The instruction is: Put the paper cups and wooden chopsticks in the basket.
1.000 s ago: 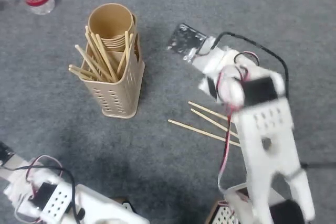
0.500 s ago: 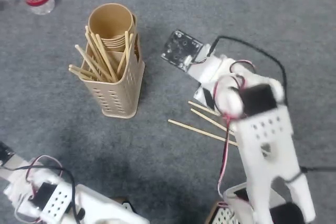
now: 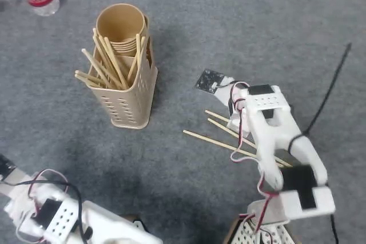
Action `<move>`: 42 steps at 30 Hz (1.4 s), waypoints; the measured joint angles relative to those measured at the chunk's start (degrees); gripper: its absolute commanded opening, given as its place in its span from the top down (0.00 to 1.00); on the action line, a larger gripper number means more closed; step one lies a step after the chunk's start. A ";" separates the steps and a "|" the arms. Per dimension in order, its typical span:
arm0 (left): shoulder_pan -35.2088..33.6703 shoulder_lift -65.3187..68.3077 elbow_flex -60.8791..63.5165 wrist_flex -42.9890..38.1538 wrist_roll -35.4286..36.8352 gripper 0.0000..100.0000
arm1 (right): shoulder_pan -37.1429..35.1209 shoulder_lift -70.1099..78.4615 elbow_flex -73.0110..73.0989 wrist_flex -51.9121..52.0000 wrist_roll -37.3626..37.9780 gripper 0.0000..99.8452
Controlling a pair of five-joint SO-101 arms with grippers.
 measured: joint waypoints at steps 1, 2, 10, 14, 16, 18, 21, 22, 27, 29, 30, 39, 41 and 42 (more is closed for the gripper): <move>0.00 0.00 0.00 0.00 0.00 0.93 | 0.00 1.58 0.00 -0.53 0.00 0.74; 0.00 0.00 0.00 0.00 0.00 0.93 | 0.00 2.64 0.00 -0.70 0.00 0.74; 0.00 0.00 0.00 0.00 0.00 0.93 | 0.00 3.25 0.00 -0.88 0.00 0.77; 0.00 0.00 0.00 0.00 0.00 0.93 | 0.00 3.69 -0.09 -0.88 0.26 1.00; 0.00 0.00 0.00 0.00 0.00 0.93 | 0.26 3.69 -0.09 -1.14 0.26 0.97; 0.00 0.00 0.00 0.00 0.00 0.93 | 0.35 3.69 -0.18 -1.23 0.26 1.00; 0.00 0.00 0.00 0.00 0.00 0.93 | 0.35 3.69 -0.18 -1.23 0.35 0.99; 0.00 0.00 0.00 0.00 0.00 0.93 | 0.35 3.69 -0.18 -1.23 0.35 0.99; 0.00 0.00 0.00 0.00 0.00 0.93 | 0.35 3.69 -0.18 -1.23 0.35 0.99; 0.00 0.00 0.00 0.00 0.00 0.93 | 0.35 3.69 -0.18 -1.23 0.35 0.99; 0.00 0.00 0.00 0.00 0.00 0.93 | 0.35 3.69 -0.18 -1.23 0.35 0.99; 0.00 0.00 0.00 0.00 0.00 0.93 | 0.18 -4.13 -9.93 9.32 -5.01 0.99; 0.00 0.00 0.00 0.00 0.00 0.93 | -1.67 -12.48 -21.71 16.09 -10.46 0.99; 0.00 0.00 0.00 0.00 0.00 0.93 | -3.16 -16.26 -28.04 18.20 -12.13 0.99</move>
